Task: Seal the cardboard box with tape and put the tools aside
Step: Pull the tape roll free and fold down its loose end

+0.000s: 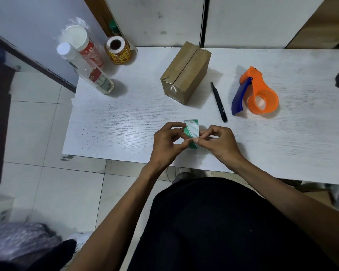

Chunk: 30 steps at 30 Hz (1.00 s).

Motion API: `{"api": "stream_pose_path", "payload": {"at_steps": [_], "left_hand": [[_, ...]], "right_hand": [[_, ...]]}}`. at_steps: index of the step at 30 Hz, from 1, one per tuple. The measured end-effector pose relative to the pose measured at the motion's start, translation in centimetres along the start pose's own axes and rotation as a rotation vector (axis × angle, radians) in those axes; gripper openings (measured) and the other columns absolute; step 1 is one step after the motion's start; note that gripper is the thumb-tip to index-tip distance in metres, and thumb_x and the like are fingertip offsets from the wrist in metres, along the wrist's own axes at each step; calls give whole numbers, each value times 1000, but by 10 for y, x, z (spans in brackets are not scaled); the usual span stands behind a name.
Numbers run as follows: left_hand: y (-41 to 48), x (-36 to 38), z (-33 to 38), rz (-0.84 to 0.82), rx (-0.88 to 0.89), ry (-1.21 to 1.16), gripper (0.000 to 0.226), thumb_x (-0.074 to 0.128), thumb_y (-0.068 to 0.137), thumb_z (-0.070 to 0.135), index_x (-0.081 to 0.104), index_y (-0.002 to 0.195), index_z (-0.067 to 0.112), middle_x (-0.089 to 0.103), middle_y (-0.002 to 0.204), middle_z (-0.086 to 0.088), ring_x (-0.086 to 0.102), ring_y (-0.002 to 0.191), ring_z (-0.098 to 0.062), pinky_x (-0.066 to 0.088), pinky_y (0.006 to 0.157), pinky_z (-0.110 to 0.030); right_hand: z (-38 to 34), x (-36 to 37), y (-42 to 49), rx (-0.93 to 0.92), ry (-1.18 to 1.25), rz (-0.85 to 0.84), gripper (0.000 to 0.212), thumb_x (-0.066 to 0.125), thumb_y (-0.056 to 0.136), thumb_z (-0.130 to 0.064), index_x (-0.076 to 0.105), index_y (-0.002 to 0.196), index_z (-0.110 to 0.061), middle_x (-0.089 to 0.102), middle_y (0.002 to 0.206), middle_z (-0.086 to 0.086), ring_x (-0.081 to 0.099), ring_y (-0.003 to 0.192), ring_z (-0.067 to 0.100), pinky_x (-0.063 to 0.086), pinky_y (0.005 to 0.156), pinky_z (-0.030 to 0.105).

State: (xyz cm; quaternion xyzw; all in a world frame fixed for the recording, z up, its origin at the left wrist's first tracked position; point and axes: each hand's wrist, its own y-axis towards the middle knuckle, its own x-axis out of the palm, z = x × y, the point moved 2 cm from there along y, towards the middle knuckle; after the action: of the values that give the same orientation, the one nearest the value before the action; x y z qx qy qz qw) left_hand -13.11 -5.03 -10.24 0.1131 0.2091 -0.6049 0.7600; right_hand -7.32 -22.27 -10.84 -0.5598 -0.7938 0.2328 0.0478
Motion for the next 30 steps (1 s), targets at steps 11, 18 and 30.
{"api": "stream_pose_path", "payload": {"at_steps": [11, 18, 30], "left_hand": [[-1, 3, 3, 48, -116, -176, 14, 87, 73, 6, 74, 77, 10, 70, 114, -2, 72, 100, -14, 60, 86, -27], [-6, 4, 0, 61, -339, -446, 34, 81, 79, 0, 54, 95, 13, 68, 122, -4, 76, 96, -19, 61, 79, -28], [-9, -1, -4, -58, -208, -315, 40, 85, 77, 7, 71, 114, 11, 75, 114, -4, 75, 95, -17, 61, 84, -32]], "right_hand": [[0, -1, -1, 7, 13, 23, 25, 83, 73, -15, 65, 78, 2, 75, 80, 9, 74, 76, 18, 62, 71, 33], [3, 1, 0, 52, 107, -16, 26, 80, 77, -13, 58, 79, 1, 73, 83, 21, 73, 81, 33, 60, 79, 48], [-2, -1, -2, -46, 59, -93, 33, 80, 76, -8, 61, 103, -7, 70, 89, 13, 71, 84, 20, 59, 77, 32]]}}
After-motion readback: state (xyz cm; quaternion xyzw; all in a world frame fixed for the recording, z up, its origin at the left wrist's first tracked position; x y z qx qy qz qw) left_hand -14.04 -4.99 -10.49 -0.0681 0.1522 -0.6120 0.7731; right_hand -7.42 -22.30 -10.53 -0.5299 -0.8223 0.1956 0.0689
